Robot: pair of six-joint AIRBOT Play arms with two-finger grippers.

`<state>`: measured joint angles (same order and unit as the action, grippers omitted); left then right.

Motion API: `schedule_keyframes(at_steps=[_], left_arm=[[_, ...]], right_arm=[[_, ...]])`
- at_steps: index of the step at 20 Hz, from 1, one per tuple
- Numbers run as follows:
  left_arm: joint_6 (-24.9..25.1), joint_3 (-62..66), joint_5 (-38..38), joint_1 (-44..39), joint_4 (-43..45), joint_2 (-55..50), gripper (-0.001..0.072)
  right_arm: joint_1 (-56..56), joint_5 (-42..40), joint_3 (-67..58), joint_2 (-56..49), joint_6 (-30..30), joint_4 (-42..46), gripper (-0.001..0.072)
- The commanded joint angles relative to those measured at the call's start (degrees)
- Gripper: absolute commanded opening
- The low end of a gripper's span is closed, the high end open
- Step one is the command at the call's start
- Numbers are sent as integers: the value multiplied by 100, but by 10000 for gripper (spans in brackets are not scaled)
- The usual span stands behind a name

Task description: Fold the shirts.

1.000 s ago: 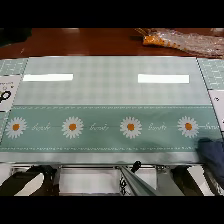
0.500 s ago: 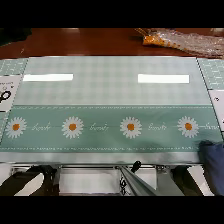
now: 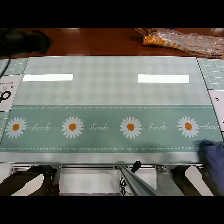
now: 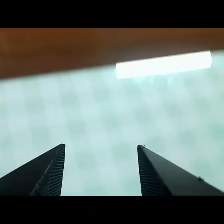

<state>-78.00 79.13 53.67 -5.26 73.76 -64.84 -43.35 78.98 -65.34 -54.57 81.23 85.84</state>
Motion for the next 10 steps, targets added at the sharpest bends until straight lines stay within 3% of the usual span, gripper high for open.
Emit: schedule_keyframes(at_steps=[1, 2, 3, 4, 5, 10], left_arm=[[-662, 70, 1720, -479, 1451, -457, 628], [-809, 68, 2127, -638, 1718, -577, 651], [-826, 66, 2374, -772, 1829, -654, 697], [-828, 66, 2490, -892, 1840, -695, 698], [-831, 66, 2485, -1023, 1843, -706, 702], [-855, 66, 2203, -1316, 1836, -708, 720]], right_arm=[[2312, -227, -942, -426, 321, -293, 504], [2918, -212, -1119, -557, 511, 7, 550], [3403, -162, -1233, -697, 662, 243, 550], [3827, -72, -1294, -839, 730, 391, 559], [4124, 17, -1298, -973, 815, 474, 598], [4819, 380, -1298, -1504, 758, 472, 604]])
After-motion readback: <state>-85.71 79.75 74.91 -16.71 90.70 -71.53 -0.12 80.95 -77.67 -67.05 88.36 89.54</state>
